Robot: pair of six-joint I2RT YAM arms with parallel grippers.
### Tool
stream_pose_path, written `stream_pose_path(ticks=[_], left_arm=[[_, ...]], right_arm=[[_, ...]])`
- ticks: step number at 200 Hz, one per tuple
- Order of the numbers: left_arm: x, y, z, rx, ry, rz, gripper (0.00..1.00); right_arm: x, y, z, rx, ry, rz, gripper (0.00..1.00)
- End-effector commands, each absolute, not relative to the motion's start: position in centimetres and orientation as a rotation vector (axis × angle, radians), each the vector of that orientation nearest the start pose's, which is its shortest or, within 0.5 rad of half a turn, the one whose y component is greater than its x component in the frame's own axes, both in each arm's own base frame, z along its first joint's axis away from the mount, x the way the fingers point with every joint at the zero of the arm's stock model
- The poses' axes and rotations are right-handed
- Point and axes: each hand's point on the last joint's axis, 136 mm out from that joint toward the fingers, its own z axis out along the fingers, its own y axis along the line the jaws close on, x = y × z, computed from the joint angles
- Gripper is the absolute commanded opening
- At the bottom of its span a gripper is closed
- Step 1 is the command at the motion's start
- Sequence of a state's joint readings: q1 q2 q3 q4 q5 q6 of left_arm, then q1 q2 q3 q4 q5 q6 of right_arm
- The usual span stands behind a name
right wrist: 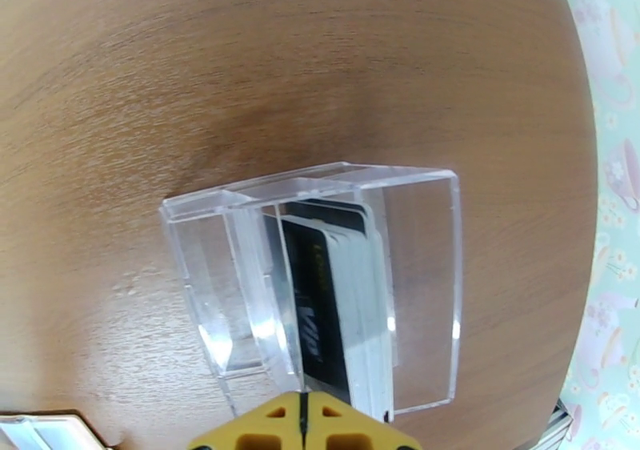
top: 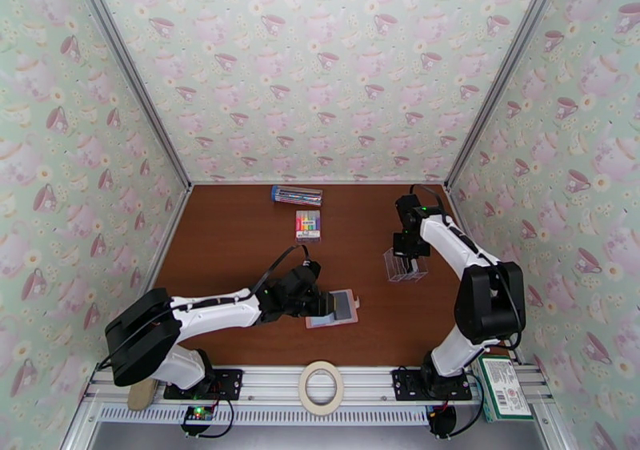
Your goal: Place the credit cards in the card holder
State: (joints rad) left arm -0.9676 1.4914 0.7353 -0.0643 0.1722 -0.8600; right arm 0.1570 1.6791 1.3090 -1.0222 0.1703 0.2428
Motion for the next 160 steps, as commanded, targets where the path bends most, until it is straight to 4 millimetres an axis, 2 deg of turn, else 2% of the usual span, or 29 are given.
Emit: stream_pose_path(ticks=[1, 44, 110, 160], left_arm=[[19.6, -34.0, 7.9, 0.257, 2.631, -0.981, 0.51], [19.6, -33.9, 7.8, 0.256, 2.633, -0.977, 0.51], [19.5, -33.9, 7.7, 0.254, 2.634, -0.977, 0.51], [19.5, -33.9, 7.7, 0.257, 2.635, -0.975, 0.51]], right_arm=[[34.2, 3.3, 10.0, 0.159, 2.928, -0.125, 0.00], [34.3, 3.4, 8.7, 0.155, 2.955, -0.131, 0.00], [34.5, 4.0, 7.6, 0.144, 2.982, -0.086, 0.10], [34.5, 4.2, 7.1, 0.138, 2.993, -0.078, 0.12]])
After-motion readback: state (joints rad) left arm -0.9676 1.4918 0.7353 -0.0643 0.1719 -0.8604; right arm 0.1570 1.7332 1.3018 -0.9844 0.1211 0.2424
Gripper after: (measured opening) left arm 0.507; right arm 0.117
